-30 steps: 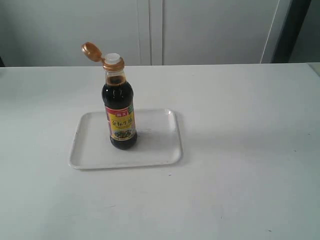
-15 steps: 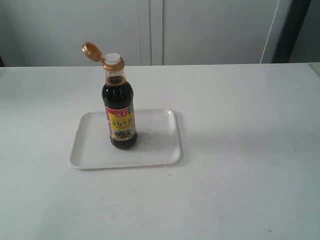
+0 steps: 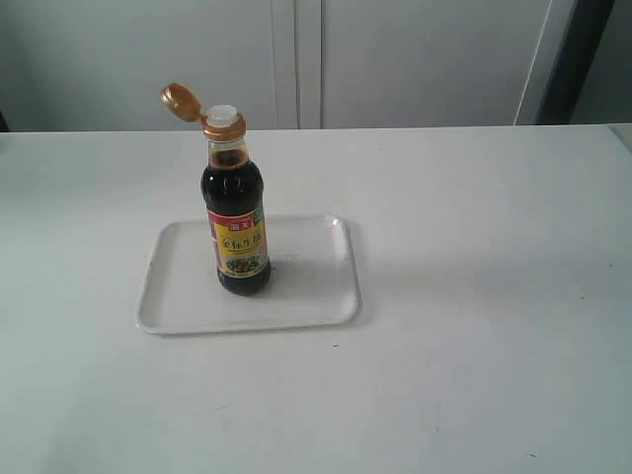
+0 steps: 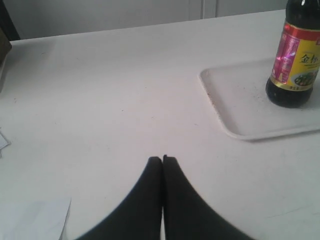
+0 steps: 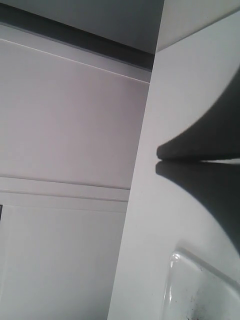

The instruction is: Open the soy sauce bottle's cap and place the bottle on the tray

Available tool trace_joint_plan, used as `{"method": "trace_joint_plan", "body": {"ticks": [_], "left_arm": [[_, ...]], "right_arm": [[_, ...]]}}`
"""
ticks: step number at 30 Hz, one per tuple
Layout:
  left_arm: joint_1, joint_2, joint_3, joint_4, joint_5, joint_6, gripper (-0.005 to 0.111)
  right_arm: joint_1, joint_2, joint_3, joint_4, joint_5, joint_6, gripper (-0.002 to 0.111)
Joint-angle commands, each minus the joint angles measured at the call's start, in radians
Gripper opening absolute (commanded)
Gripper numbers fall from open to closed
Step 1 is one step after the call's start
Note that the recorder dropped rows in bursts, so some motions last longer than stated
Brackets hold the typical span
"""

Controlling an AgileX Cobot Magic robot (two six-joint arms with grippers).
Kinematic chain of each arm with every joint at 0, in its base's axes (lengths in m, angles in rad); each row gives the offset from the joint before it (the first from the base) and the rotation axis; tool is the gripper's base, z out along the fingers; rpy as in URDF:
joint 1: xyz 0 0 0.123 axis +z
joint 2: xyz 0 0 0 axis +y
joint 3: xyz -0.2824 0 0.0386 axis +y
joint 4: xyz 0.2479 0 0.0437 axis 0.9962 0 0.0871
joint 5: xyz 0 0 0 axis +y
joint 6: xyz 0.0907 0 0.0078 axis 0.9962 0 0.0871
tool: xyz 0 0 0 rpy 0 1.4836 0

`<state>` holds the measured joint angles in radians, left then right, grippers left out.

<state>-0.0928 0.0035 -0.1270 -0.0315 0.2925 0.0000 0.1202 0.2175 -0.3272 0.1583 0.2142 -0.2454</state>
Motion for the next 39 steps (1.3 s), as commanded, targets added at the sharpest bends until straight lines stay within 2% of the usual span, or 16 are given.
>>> {"method": "trace_joint_plan", "body": {"ticks": [1,12,22,39], "left_arm": [[0.002,-0.004,0.026,-0.008,-0.012,-0.012,0.000],[0.002,-0.004,0.116,-0.043,-0.061,-0.012,0.000],[0.048,-0.004,0.127,-0.080,-0.071,-0.012,0.000],[0.050,-0.004,0.127,-0.088,-0.082,-0.012,0.000]], "right_arm": [[-0.002,-0.007,0.004,0.003,0.000,-0.005,0.000],[-0.002,-0.007,0.004,0.005,0.002,-0.005,0.000],[-0.002,-0.007,0.004,0.005,0.002,-0.005,0.000],[-0.002,-0.007,0.004,0.005,0.002,-0.005,0.000]]}}
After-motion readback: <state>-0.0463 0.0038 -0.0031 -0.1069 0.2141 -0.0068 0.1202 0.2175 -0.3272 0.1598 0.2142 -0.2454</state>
